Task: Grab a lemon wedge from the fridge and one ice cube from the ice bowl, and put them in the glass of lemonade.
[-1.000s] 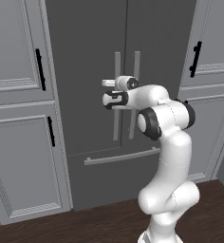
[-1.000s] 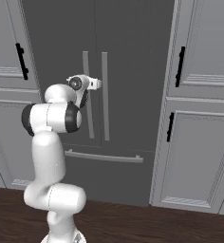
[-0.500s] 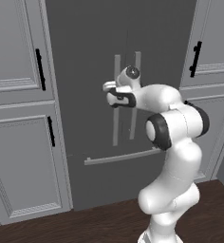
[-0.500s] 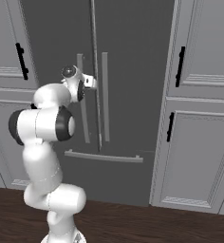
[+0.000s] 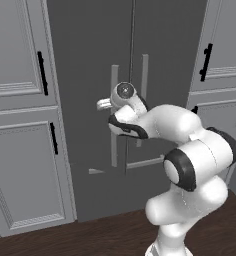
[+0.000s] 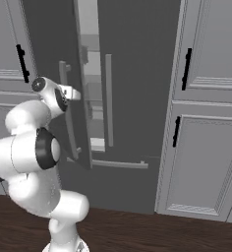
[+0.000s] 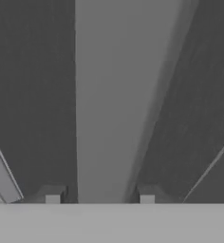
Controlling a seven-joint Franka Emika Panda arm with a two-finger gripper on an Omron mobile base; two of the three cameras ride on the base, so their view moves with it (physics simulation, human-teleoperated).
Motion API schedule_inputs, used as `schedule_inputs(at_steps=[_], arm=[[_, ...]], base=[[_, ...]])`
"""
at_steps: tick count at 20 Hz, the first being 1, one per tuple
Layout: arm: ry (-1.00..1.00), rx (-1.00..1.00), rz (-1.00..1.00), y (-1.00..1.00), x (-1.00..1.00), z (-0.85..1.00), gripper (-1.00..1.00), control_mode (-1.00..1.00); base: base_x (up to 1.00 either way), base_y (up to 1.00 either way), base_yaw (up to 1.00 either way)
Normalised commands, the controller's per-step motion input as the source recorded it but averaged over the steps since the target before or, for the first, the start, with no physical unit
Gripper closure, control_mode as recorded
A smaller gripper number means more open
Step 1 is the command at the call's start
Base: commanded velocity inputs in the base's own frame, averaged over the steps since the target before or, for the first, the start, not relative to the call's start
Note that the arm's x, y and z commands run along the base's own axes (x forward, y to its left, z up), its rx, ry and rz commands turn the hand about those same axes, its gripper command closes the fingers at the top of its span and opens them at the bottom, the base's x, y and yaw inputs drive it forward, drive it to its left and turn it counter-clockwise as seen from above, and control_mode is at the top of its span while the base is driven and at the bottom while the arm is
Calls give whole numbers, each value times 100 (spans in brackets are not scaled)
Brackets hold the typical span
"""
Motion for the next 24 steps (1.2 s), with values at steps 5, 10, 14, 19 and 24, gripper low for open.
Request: schedule_inputs(at_steps=[5,10,14,19,24], arm=[[-17,0,0,51,-100,31,100,-100],[-4,-2,0,7,-70,75,100,-100],[-2,0,0,-2,-54,85,-100,-100],[7,45,-9,-71,-56,54,-100,-100],[16,89,-10,-100,-41,2,-100,-100]], base=[[0,0,0],[0,0,0],[0,0,0],[0,0,0],[0,0,0]])
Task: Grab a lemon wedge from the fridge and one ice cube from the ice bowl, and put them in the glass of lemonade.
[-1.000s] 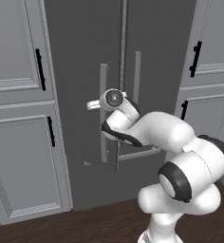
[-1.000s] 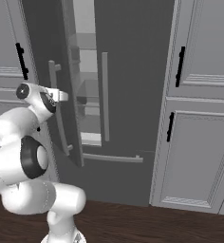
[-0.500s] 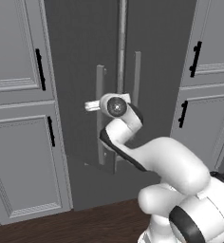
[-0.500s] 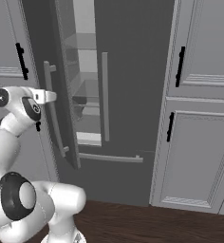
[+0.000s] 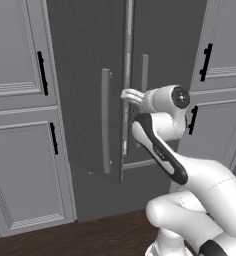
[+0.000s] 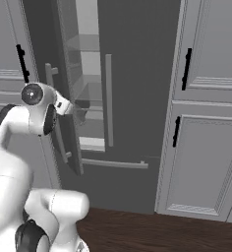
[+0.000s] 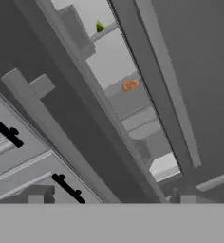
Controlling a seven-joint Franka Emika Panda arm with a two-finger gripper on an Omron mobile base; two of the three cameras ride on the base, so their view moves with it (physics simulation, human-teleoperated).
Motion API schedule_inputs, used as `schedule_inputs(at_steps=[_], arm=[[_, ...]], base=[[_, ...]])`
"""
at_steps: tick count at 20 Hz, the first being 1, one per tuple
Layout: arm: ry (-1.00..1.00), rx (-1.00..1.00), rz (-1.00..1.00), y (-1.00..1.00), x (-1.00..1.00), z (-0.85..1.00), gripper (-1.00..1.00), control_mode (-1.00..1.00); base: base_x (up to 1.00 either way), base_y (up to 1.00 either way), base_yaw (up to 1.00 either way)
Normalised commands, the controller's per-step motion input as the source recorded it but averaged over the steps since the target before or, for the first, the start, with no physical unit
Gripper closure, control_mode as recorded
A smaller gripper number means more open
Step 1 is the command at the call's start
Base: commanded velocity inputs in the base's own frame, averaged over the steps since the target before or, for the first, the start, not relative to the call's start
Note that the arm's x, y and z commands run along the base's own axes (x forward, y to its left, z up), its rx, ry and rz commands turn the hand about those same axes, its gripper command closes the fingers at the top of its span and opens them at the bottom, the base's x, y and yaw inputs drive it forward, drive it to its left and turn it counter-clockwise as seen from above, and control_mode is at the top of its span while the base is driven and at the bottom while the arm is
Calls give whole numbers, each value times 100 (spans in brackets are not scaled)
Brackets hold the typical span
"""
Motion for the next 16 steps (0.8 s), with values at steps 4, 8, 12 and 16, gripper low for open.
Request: schedule_inputs(at_steps=[4,8,12,16], arm=[[7,89,-17,-86,-5,-14,-100,-100],[7,85,-14,-28,10,-26,-100,-100],[18,81,-10,-2,21,-11,-100,-100],[22,38,5,4,66,-4,-100,-100]], base=[[0,0,0],[0,0,0],[0,0,0],[0,0,0]])
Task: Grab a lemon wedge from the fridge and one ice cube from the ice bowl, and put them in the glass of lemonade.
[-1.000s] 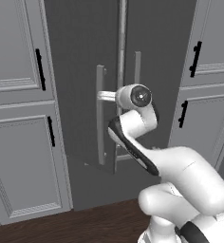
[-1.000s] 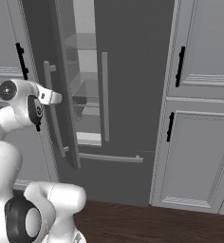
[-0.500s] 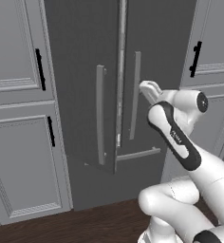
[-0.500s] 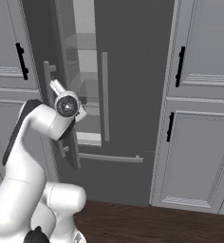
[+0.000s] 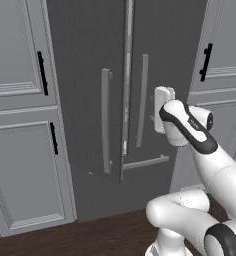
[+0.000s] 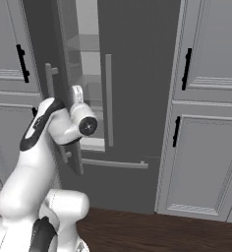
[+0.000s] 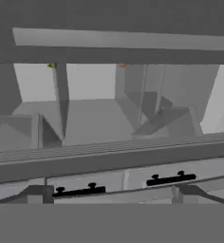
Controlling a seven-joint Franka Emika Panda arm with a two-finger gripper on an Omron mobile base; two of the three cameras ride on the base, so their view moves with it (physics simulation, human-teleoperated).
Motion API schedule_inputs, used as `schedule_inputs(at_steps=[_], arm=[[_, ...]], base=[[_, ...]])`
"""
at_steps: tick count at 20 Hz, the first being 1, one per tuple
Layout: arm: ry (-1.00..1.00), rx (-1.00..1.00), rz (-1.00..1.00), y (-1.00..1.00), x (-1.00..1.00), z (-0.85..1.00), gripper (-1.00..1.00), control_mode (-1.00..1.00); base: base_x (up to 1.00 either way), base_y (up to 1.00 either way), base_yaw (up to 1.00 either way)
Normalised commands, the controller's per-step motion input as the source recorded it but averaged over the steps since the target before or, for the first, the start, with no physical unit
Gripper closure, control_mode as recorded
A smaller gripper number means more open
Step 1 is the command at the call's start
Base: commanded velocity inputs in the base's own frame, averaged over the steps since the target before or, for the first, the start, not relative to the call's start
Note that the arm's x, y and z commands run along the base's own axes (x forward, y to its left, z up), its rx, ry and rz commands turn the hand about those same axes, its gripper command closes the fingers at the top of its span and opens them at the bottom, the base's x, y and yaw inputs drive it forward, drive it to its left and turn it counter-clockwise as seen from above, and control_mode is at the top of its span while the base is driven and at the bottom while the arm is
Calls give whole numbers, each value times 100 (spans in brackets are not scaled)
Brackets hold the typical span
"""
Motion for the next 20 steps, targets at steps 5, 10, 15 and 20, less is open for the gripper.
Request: schedule_inputs(at_steps=[5,10,15,20], arm=[[15,11,9,2,100,-3,-100,-100],[8,8,10,11,92,-12,-100,-100],[8,0,16,49,93,-24,-100,-100],[9,0,18,44,99,-21,-100,-100]], base=[[0,0,0],[0,0,0],[0,0,0],[0,0,0]])
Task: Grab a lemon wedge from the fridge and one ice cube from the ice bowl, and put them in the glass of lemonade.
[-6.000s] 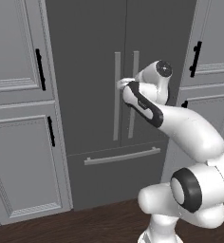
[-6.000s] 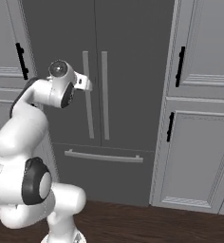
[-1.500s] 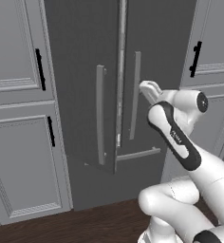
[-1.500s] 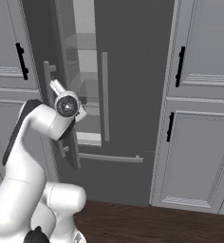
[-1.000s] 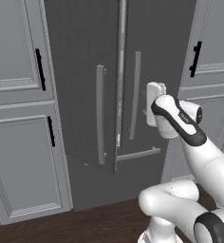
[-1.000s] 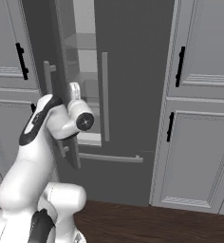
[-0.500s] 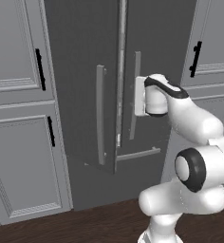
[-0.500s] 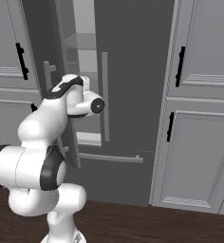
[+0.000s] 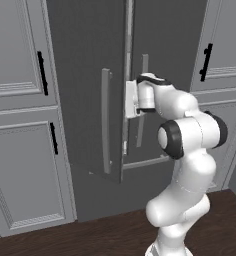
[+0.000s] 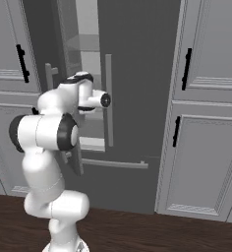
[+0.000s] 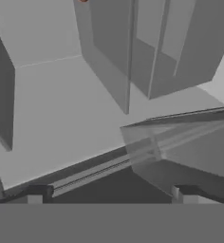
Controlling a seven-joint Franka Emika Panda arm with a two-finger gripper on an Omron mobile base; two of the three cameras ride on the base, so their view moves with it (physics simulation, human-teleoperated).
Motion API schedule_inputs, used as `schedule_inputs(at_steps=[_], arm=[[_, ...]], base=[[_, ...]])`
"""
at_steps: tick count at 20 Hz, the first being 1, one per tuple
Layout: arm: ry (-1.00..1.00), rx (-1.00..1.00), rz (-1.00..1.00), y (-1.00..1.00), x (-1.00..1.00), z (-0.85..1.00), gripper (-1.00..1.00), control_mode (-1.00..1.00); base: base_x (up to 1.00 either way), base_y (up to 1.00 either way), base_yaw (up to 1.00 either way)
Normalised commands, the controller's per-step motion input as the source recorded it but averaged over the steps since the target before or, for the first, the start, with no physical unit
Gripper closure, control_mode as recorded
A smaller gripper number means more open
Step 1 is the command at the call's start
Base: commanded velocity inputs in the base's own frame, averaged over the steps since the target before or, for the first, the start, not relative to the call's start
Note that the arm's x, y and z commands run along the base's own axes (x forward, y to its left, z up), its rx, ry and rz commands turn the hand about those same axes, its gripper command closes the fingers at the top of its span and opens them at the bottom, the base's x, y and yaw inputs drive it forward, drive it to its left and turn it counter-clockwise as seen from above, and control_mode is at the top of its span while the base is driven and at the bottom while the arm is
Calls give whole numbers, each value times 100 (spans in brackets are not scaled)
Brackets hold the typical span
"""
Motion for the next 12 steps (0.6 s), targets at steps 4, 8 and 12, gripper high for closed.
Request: schedule_inputs(at_steps=[4,8,12], arm=[[1,-7,23,83,-9,-26,-100,-100],[0,-20,34,100,-99,-30,-100,-100],[0,-13,34,100,-99,-10,-100,-100]], base=[[0,0,0],[0,0,0],[0,0,0]])
